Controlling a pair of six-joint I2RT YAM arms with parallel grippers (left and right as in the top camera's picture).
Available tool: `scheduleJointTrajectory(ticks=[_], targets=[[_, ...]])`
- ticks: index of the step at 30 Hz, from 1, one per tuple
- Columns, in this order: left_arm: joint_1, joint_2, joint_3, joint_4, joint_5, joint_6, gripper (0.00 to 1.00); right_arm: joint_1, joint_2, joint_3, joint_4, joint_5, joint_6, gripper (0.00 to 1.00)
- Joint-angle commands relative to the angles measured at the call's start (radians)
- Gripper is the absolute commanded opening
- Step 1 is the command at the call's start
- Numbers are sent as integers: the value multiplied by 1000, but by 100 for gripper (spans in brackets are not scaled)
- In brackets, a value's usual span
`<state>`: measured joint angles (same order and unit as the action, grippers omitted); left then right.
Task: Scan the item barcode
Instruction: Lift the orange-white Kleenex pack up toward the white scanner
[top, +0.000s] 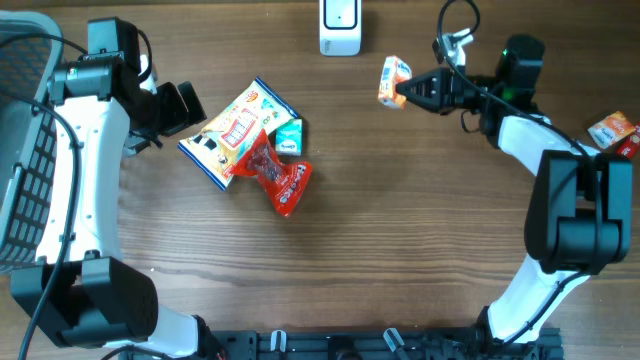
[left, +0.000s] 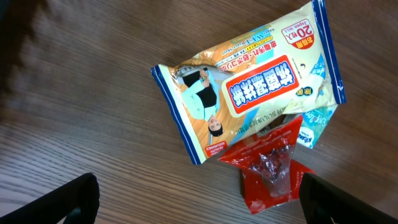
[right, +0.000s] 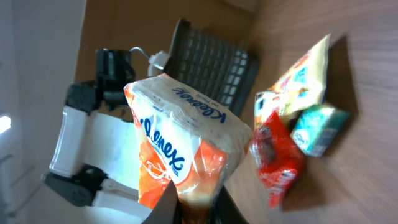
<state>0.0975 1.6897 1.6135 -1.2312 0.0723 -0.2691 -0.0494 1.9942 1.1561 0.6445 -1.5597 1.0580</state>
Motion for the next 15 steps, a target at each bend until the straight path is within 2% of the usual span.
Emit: scheduleJointTrajectory(ticks=[1,7,15], targets=[[3,7,-6,0,-7,-8,100,78,-22,14,147,-61,313,4],[3,7,-6,0,-7,-8,100,148,-26,15,126,-61,307,4],[3,7,-6,0,-7,-8,100,122,-26,15,98,-61,307,4]])
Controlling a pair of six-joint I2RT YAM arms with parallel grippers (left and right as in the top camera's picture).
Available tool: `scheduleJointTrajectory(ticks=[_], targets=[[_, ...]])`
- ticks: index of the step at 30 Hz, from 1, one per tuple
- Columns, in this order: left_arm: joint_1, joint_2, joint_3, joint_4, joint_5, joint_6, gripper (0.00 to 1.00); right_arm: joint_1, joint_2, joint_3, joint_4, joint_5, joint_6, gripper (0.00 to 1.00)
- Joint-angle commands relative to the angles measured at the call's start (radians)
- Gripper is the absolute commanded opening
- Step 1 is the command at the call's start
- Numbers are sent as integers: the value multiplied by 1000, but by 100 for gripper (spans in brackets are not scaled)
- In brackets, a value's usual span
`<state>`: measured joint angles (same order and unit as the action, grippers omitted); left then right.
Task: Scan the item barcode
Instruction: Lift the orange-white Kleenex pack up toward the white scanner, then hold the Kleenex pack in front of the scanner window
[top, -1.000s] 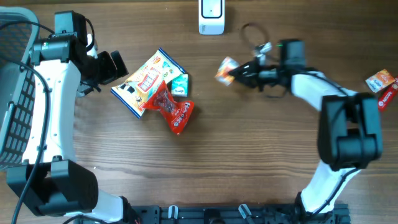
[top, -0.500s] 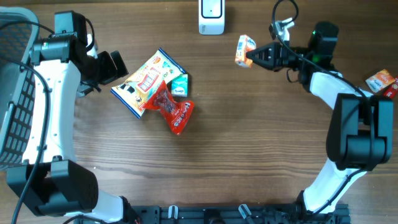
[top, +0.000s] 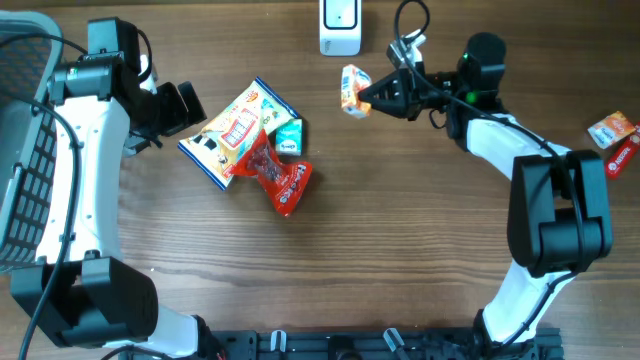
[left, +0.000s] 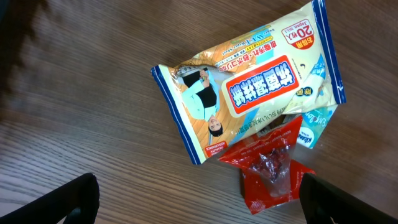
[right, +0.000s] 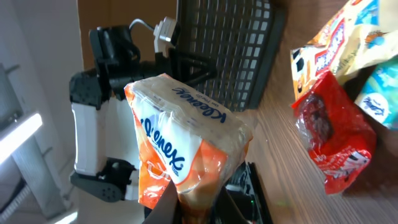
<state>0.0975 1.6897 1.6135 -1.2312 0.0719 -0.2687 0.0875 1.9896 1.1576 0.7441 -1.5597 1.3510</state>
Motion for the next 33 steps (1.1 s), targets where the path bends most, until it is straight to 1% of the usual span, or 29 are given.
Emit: scheduleJointTrajectory(ticks=[1,9,15,18,20,23,25,33], targets=[[3,7,-6,0,-6,-9,100,-17,-22,13,-2,-61,14,4],[3,7,-6,0,-6,-9,100,-18,-21,13,11,-62,-14,4],[3,7,-6,0,-6,-9,100,-16,-21,13,129,-61,-1,4],[3,7,-6,0,-6,-9,100,-16,-21,17,150,-61,-2,4],[3,7,-6,0,-7,-9,100,-16,-21,17,219,-62,-18,4],[3,7,-6,0,-6,-9,100,-4,-21,17,400,-62,-11,5],[3,7,-6,0,-6,-9,100,8,-22,17,459,-61,0,4],[3,7,-6,0,-6,-9,100,6,-21,17,442,-61,-2,4]])
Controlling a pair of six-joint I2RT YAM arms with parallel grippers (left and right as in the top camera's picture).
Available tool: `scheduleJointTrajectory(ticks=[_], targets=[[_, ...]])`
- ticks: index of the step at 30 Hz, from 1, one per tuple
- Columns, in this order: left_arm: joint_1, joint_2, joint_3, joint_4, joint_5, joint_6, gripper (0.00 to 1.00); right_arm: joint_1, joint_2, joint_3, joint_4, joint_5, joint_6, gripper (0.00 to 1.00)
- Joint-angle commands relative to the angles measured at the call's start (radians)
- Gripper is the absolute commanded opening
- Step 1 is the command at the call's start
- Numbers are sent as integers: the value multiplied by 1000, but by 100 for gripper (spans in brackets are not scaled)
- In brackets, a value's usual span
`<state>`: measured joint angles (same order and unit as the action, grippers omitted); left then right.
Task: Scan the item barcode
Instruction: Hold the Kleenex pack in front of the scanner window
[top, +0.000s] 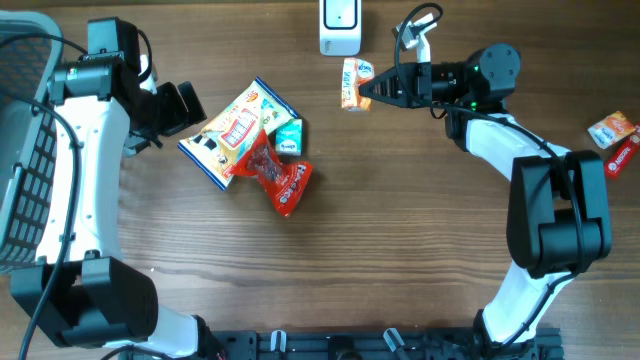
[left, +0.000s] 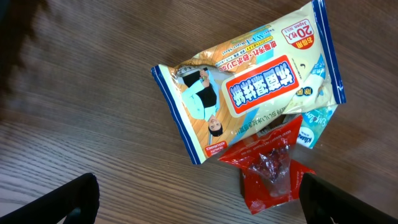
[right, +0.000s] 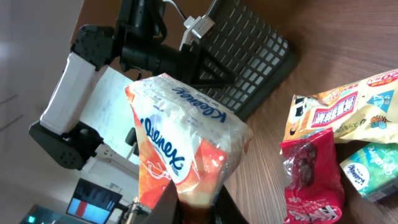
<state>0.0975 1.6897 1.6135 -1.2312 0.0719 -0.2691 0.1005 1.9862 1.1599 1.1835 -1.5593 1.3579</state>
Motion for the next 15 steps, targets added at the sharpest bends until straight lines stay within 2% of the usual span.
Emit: scheduleJointTrajectory(ticks=[1,15], targets=[[3,7,-6,0,-7,-8,100,-11,-18,14,1,-62,-8,4],[3,7,-6,0,-6,-8,100,-89,-18,14,-17,-62,-7,4]])
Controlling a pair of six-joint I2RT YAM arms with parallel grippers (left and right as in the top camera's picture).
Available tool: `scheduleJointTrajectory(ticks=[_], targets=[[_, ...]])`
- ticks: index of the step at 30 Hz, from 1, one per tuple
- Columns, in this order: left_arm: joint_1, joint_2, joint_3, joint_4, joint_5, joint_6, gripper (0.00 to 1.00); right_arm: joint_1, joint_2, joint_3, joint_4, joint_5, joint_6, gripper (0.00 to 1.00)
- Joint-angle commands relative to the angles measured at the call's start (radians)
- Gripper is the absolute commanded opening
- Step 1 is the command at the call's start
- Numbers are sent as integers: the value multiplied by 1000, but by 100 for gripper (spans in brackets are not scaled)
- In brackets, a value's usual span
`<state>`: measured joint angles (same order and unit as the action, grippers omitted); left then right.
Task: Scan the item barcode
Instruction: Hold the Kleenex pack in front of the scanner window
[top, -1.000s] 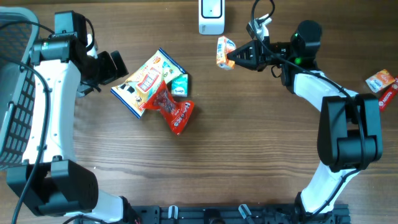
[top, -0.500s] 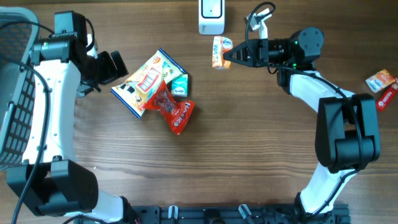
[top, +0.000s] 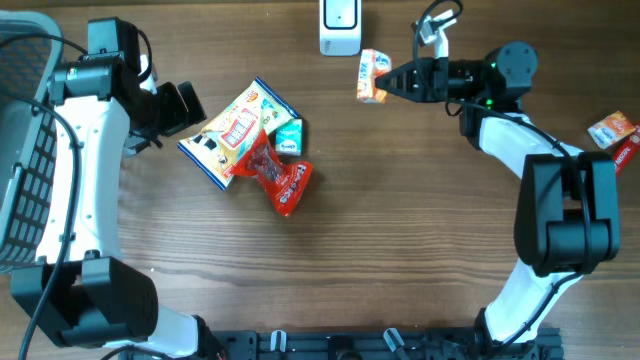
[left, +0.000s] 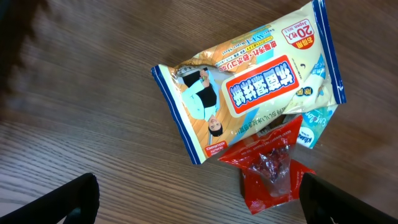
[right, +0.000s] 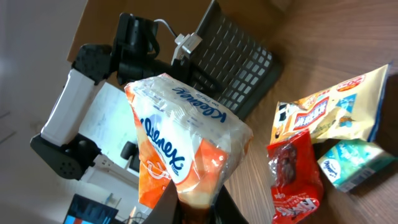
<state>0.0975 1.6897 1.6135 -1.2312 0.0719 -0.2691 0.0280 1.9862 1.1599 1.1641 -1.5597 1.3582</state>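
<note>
My right gripper (top: 395, 81) is shut on an orange and white Kleenex tissue pack (top: 370, 76), held in the air just below and to the right of the white barcode scanner (top: 340, 26) at the table's far edge. The pack (right: 186, 143) fills the right wrist view, pinched at its bottom seam between the fingers (right: 166, 208). My left gripper (left: 199, 199) hangs open over the pile at the left, its dark fingertips (left: 68, 199) at the lower corners of the left wrist view.
A pile at centre left holds a yellow wipes pack (top: 235, 130), a red snack bag (top: 285, 180) and a small teal pack (top: 288, 137). A dark mesh basket (top: 25, 150) stands at the left edge. Orange and red items (top: 615, 135) lie at the right edge.
My right gripper has moved the tissue pack slightly right, from directly below the scanner to its lower right. The left arm and the pile have not moved.
The right gripper first held the tissue pack to the right of the scanner. Then it held it further left, below the scanner. It stayed close under the scanner, and now it is a little to the right. The left gripper stayed open over the pile throughout.
</note>
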Motion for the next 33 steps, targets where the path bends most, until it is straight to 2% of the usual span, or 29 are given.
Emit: scheduleJointTrajectory(ticks=[1,28,33], targets=[[3,7,-6,0,-6,-8,100,-23,-18,14,2,-61,-7,4],[3,7,-6,0,-6,-8,100,-43,-18,14,2,-61,-7,4],[3,7,-6,0,-6,-8,100,-43,-18,14,2,-36,32,4]])
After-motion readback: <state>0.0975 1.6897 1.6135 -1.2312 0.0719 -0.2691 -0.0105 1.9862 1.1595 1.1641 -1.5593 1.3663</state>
